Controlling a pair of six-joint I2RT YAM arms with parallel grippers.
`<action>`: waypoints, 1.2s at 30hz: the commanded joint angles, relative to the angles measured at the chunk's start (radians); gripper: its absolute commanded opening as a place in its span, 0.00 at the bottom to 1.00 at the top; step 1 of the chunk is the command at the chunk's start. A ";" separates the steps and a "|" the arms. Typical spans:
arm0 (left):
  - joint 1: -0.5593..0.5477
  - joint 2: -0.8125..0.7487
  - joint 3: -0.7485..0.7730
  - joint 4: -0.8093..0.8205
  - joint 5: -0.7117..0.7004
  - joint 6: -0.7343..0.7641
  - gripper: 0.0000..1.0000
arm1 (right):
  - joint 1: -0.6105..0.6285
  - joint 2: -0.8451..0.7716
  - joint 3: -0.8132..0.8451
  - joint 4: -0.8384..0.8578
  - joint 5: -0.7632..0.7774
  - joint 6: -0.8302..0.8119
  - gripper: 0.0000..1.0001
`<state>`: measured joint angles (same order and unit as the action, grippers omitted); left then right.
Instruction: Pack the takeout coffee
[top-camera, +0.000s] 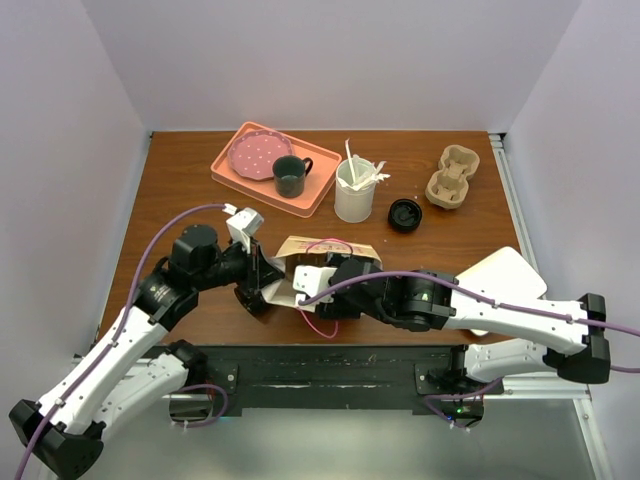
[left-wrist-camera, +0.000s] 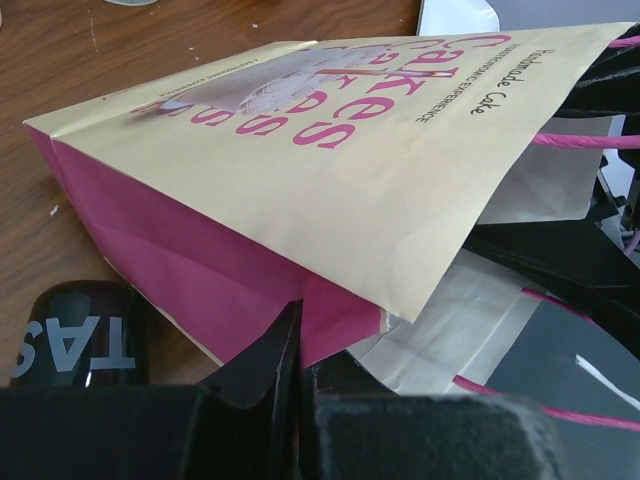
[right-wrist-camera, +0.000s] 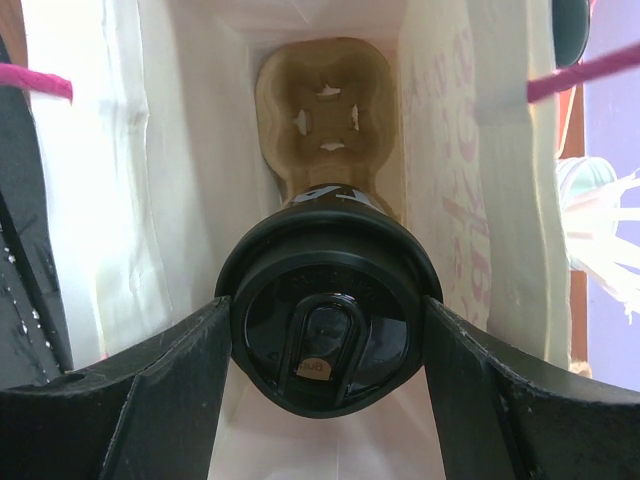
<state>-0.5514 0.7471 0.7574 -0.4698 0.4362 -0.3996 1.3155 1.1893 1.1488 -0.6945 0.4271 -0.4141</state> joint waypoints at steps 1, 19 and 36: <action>-0.004 0.005 0.054 0.037 0.045 0.021 0.08 | 0.004 -0.025 0.019 0.023 0.022 -0.057 0.28; -0.007 0.005 0.046 -0.030 0.026 0.099 0.46 | 0.002 -0.033 0.019 0.023 0.058 -0.132 0.27; -0.082 0.057 0.102 0.016 -0.105 0.146 0.00 | 0.002 0.032 0.042 0.047 0.117 -0.155 0.26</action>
<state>-0.6155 0.7929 0.8173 -0.5205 0.3523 -0.2676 1.3155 1.1988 1.1408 -0.6632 0.4732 -0.4751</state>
